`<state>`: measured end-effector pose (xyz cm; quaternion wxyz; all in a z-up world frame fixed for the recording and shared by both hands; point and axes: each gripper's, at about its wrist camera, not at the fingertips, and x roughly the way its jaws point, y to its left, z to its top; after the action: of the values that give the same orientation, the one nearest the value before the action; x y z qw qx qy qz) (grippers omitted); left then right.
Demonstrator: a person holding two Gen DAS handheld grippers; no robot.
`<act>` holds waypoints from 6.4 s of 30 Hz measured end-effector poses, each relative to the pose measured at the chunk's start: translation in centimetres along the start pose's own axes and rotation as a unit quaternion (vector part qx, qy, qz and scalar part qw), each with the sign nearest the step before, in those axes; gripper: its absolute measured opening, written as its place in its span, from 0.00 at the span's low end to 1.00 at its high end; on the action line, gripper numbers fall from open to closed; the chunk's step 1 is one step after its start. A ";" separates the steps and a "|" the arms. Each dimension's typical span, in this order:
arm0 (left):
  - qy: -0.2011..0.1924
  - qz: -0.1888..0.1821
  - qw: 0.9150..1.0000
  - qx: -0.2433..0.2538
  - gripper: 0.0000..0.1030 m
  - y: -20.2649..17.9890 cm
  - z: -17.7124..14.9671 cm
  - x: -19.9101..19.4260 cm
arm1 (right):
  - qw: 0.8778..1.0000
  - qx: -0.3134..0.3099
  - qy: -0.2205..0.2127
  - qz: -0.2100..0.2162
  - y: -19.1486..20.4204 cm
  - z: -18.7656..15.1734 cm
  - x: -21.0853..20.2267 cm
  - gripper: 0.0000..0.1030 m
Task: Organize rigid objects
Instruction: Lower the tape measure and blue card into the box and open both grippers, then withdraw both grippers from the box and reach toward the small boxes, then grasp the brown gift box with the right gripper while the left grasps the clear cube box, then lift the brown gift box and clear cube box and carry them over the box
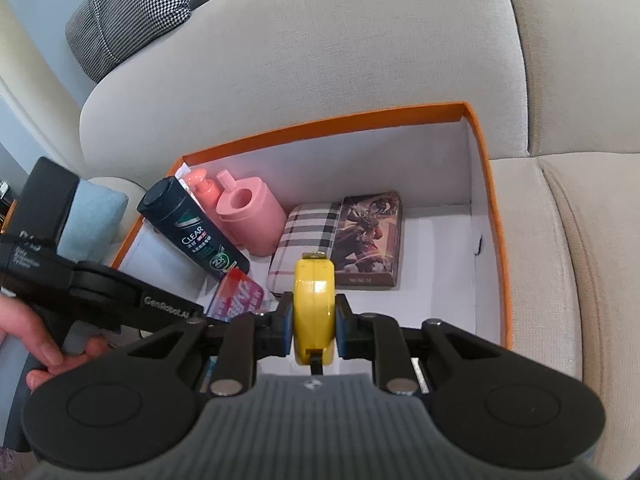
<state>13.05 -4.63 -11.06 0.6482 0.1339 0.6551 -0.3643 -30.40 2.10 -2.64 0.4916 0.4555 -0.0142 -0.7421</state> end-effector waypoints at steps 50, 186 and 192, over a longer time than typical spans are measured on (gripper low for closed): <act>-0.141 0.020 0.963 0.228 0.33 -1.4 -3.5 -5.4 | 0.981 0.066 0.174 -0.061 4.8 1.9 9.9 0.20; -0.217 -0.086 0.964 0.124 0.54 -6.1 -9.6 -15.7 | 0.997 0.016 -0.063 -0.040 2.9 -3.9 -12.4 0.58; -0.191 -0.076 0.973 0.110 0.54 -5.1 -4.9 -12.6 | 0.998 0.027 0.007 -0.053 3.1 0.6 -4.7 0.58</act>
<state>7.68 -1.27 1.86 0.7130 0.0821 0.4837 -0.5009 -28.07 3.72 2.27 0.4392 0.4736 -0.0069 -0.7634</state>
